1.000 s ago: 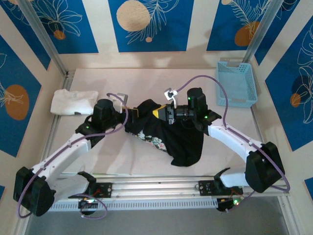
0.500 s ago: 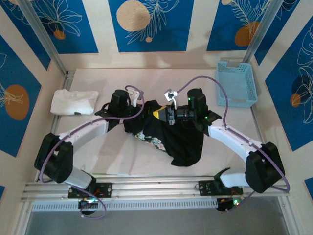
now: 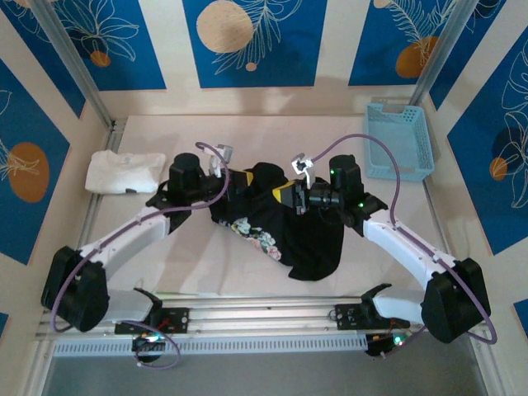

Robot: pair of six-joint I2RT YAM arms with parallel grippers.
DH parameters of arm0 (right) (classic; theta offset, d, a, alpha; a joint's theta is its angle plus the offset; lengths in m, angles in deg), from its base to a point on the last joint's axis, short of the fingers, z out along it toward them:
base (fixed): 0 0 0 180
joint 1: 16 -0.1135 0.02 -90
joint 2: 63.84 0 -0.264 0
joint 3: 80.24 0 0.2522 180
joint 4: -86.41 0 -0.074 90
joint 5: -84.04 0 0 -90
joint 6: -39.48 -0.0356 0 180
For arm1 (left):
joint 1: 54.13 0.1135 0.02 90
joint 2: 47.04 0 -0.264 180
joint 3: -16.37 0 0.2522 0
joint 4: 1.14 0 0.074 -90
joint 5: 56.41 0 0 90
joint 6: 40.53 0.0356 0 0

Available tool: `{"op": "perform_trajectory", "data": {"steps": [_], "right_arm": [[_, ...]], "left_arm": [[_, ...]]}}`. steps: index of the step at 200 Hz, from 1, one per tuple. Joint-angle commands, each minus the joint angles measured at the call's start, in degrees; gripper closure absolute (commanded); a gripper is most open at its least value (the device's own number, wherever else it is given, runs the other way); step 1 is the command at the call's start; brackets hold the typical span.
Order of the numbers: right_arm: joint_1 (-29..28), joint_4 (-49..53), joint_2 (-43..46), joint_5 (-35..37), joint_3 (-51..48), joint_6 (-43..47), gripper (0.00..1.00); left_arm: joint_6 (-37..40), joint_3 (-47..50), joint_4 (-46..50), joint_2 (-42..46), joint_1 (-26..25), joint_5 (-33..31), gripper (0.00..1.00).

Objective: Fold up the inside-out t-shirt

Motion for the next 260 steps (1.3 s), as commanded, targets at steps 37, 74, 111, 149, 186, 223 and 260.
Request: {"op": "perform_trajectory", "data": {"steps": [37,74,111,149,186,223,260], "right_arm": [[-2.2,14.8,-6.5,24.7,10.5,-5.5,0.75],[-5.3,21.0,-4.6,31.8,12.0,-0.8,0.63],[-9.3,17.1,3.4,29.7,7.2,4.0,0.56],[-12.7,10.0,3.7,23.1,4.9,0.6,0.53],[-15.7,8.7,-2.2,26.0,8.1,0.1,0.52],[-16.9,10.4,-5.0,28.0,10.2,0.5,0.82],[-14.1,6.5,0.1,15.2,7.0,1.1,1.00]], "left_arm": [[-9.4,4.0,-11.4,8.7,0.4,7.8,1.00],[-9.0,3.8,-10.3,9.1,0.5,6.1,1.00],[-7.9,3.3,-8.6,8.7,0.6,4.3,1.00],[-7.8,3.2,-8.5,8.3,0.6,3.5,1.00],[-7.8,3.2,-8.2,8.6,0.6,3.5,1.00],[-7.5,2.9,-6.7,9.1,0.6,2.5,1.00],[-3.8,1.6,5.8,10.4,1.4,-9.3,1.00]]}}
